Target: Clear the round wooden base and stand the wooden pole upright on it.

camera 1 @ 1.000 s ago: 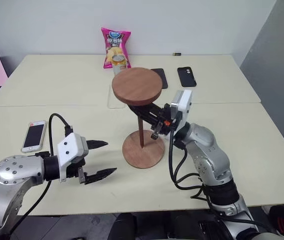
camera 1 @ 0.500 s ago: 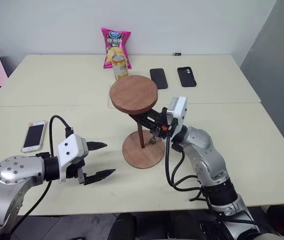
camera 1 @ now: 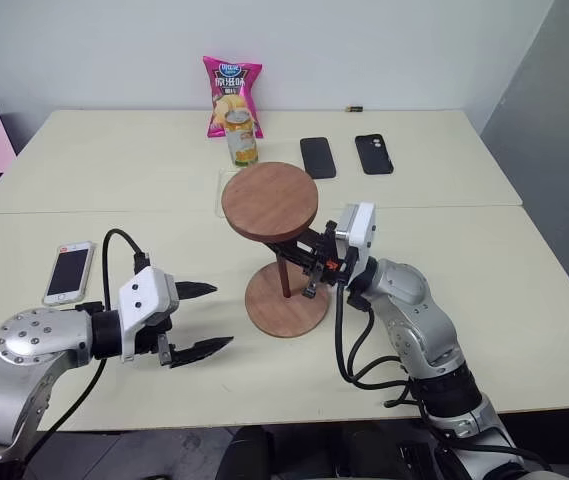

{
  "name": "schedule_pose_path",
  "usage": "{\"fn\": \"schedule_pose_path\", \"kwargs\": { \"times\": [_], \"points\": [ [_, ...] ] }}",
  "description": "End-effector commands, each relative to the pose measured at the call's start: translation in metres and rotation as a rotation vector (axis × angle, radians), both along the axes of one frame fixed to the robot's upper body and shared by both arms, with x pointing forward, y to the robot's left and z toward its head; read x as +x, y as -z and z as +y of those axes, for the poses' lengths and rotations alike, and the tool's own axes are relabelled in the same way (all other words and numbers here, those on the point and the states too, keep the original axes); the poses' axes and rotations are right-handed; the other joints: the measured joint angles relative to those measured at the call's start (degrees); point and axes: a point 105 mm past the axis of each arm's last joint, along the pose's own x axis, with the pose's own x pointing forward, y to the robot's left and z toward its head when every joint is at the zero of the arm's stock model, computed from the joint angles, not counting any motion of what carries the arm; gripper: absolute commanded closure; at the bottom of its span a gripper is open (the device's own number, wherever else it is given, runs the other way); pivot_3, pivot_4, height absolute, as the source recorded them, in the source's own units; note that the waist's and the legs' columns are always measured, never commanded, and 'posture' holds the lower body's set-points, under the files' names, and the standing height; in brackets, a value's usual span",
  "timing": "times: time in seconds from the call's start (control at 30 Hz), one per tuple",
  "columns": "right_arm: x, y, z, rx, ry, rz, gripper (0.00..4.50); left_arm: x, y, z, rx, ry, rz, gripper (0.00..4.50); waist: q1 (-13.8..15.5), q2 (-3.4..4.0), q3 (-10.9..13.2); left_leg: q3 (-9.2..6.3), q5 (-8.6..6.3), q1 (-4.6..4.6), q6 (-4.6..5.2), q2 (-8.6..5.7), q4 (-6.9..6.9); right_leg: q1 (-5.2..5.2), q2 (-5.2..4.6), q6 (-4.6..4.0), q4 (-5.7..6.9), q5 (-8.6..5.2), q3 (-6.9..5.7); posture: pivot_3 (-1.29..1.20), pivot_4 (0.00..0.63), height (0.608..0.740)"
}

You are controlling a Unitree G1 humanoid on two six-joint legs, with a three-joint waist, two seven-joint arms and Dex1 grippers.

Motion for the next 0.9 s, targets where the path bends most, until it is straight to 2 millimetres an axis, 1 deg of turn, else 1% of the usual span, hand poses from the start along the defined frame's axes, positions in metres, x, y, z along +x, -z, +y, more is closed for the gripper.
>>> {"fn": "schedule_pose_path", "kwargs": {
  "times": [0.03, 0.1, 0.2, 0.27, 0.37, 0.6, 0.67, 0.8, 0.9],
  "points": [
    [0.012, 0.029, 0.002, -0.104, 0.048, 0.105, 4.24, 0.002, -0.006, -0.005, -0.005, 0.021, -0.046, 0.00, 0.00, -0.01, -0.04, 0.00, 0.00, 0.04, 0.00, 0.00, 0.00, 0.04, 0.00, 0.00, 0.00, 0.00, 0.00, 0.00, 0.150, 0.740],
    [0.016, 0.034, 0.001, -0.116, 0.066, 0.147, 4.24, 0.003, -0.007, -0.006, -0.006, 0.022, -0.048, 0.00, 0.00, -0.01, -0.06, 0.02, 0.00, 0.15, 0.00, 0.00, -0.01, 0.12, 0.00, 0.00, 0.00, 0.00, 0.02, 0.00, 0.150, 0.740],
    [0.028, 0.048, -0.004, -0.153, 0.118, 0.218, 4.24, 0.004, -0.008, -0.008, -0.011, 0.024, -0.055, 0.00, 0.00, -0.04, -0.14, 0.01, 0.00, 0.21, 0.00, 0.00, -0.02, 0.18, 0.00, 0.00, 0.01, 0.00, 0.02, 0.00, 0.150, 0.740],
    [0.032, 0.057, -0.007, -0.172, 0.136, 0.245, 4.24, 0.004, -0.008, -0.008, -0.010, 0.024, -0.058, 0.00, 0.02, -0.04, -0.26, 0.02, 0.00, 0.31, 0.00, 0.00, -0.04, 0.27, 0.00, 0.00, 0.01, -0.01, 0.02, 0.00, 0.150, 0.740],
    [0.032, 0.067, -0.012, -0.197, 0.144, 0.266, 4.24, 0.005, -0.009, -0.008, -0.009, 0.022, -0.062, 0.00, 0.01, -0.01, -0.39, 0.04, -0.02, 0.75, 0.02, -0.01, -0.14, 0.66, 0.00, -0.05, -0.05, -0.06, 0.05, 0.00, 0.150, 0.740],
    [0.035, 0.086, -0.022, -0.246, 0.171, 0.318, 4.24, 0.006, -0.010, -0.009, -0.013, 0.018, -0.067, 0.00, 0.07, 0.31, -1.25, 0.02, -0.06, 0.87, 0.10, -0.01, -0.14, 0.80, 0.00, -0.06, -0.05, -0.09, 0.02, 0.00, 0.150, 0.740],
    [0.035, 0.087, -0.021, -0.249, 0.166, 0.320, 4.24, 0.007, -0.010, -0.009, -0.016, 0.017, -0.067, 0.00, 0.13, 0.34, -1.41, 0.01, -0.07, 0.95, 0.10, -0.01, -0.14, 0.89, 0.00, -0.03, -0.07, -0.10, 0.03, 0.00, 0.150, 0.740],
    [0.030, 0.079, -0.014, -0.235, 0.138, 0.310, 4.24, 0.007, -0.010, -0.009, -0.017, 0.017, -0.067, 0.00, 0.18, 0.35, -1.49, 0.00, -0.07, 0.99, 0.12, -0.01, -0.14, 0.92, 0.00, 0.17, -0.07, -0.23, 0.03, 0.00, 0.150, 0.740],
    [0.030, 0.066, -0.011, -0.202, 0.135, 0.287, 4.24, 0.008, -0.010, -0.009, -0.014, 0.016, -0.071, 0.00, 0.18, 0.37, -1.48, 0.00, -0.07, 0.99, 0.12, -0.01, -0.14, 0.92, 0.00, 0.16, -0.07, -0.23, 0.03, 0.00, 0.150, 0.740]
  ]
}}
